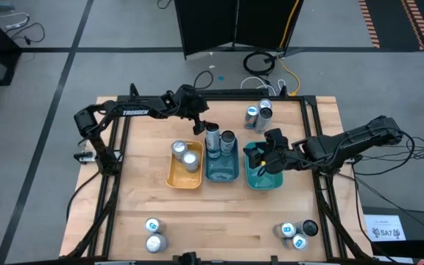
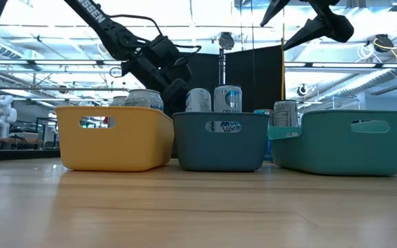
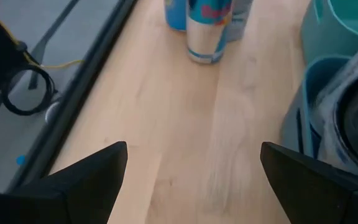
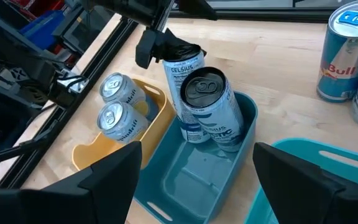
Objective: Sort soda cans
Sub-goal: Adjust the white-blue soda can in the blue bin
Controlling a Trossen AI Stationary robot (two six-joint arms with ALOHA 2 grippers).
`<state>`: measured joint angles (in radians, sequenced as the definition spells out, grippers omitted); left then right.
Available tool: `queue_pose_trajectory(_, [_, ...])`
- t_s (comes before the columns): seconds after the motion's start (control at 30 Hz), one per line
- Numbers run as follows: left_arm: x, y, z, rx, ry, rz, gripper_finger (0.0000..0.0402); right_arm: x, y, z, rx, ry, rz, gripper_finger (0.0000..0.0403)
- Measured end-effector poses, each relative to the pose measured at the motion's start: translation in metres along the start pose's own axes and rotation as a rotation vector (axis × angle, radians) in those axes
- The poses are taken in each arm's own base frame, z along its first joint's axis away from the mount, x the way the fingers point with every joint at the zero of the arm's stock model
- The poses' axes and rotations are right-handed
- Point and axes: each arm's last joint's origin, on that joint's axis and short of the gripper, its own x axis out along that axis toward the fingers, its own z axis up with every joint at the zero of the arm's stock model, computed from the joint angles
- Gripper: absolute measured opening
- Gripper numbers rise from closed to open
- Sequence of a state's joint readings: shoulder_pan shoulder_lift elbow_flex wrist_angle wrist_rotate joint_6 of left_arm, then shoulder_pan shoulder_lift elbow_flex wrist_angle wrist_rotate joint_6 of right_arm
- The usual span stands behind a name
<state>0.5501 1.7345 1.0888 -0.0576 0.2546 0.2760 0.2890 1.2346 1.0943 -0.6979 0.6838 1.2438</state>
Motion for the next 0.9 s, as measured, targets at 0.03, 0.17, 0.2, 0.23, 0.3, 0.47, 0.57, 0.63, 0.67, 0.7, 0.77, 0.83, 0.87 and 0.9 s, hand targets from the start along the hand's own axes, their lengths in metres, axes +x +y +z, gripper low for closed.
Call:
queue_pose_trajectory(0.03, [0.0, -0.001, 0.0, 0.002, -0.002, -0.002, 0.0378, 0.0, 0.0, 0.0, 0.0, 0.0, 0.0, 0.0299])
queue_pose_trajectory(0.17, [0.001, -0.003, 0.004, 0.016, -0.034, 0.0, 0.0378, 0.0, 0.0, 0.0, -0.002, -0.001, 0.0, 0.0299])
queue_pose_trajectory(0.2, [0.001, -0.004, 0.005, 0.018, -0.037, -0.001, 0.0378, 0.0, 0.0, 0.0, -0.003, -0.002, -0.001, 0.0299])
queue_pose_trajectory(0.23, [0.001, -0.004, 0.006, 0.018, -0.042, 0.0, 0.0378, 0.0, 0.0, 0.0, -0.003, -0.002, -0.001, 0.0299])
queue_pose_trajectory(0.3, [0.001, -0.005, 0.006, 0.016, -0.044, -0.001, 0.0378, 0.0, 0.0, 0.0, -0.004, -0.001, -0.001, 0.0299])
queue_pose_trajectory(0.47, [0.001, -0.005, 0.006, 0.015, -0.043, -0.004, 0.0378, 0.0, 0.0, 0.0, -0.01, -0.001, -0.002, 0.0299])
queue_pose_trajectory(0.57, [-0.001, -0.005, 0.007, 0.014, -0.044, -0.003, 0.0378, 0.0, 0.0, 0.0, -0.013, -0.001, -0.004, 0.0299])
queue_pose_trajectory(0.63, [-0.004, -0.005, 0.009, 0.018, -0.056, 0.0, 0.0378, 0.0, -0.001, 0.0, -0.019, 0.002, -0.01, 0.0299])
queue_pose_trajectory(0.67, [-0.006, -0.005, 0.01, 0.019, -0.062, 0.001, 0.0378, 0.0, -0.001, 0.0, -0.022, 0.003, -0.013, 0.0299])
queue_pose_trajectory(0.7, [-0.008, -0.005, 0.012, 0.021, -0.068, 0.003, 0.0378, 0.0, -0.002, -0.001, -0.024, 0.004, -0.015, 0.0299])
queue_pose_trajectory(0.77, [-0.013, -0.006, 0.015, 0.025, -0.084, 0.007, 0.0378, 0.0, -0.002, -0.001, -0.028, 0.006, -0.02, 0.0299])
queue_pose_trajectory(0.83, [-0.017, -0.006, 0.018, 0.029, -0.099, 0.011, 0.0378, 0.0, -0.003, -0.001, -0.032, 0.007, -0.025, 0.0299])
queue_pose_trajectory(0.87, [-0.019, -0.006, 0.019, 0.03, -0.103, 0.012, 0.0378, 0.0, -0.003, -0.001, -0.033, 0.008, -0.027, 0.0299])
queue_pose_trajectory(0.9, [-0.02, -0.006, 0.019, 0.03, -0.103, 0.012, 0.0378, 0.0, -0.003, -0.001, -0.035, 0.009, -0.03, 0.0299])
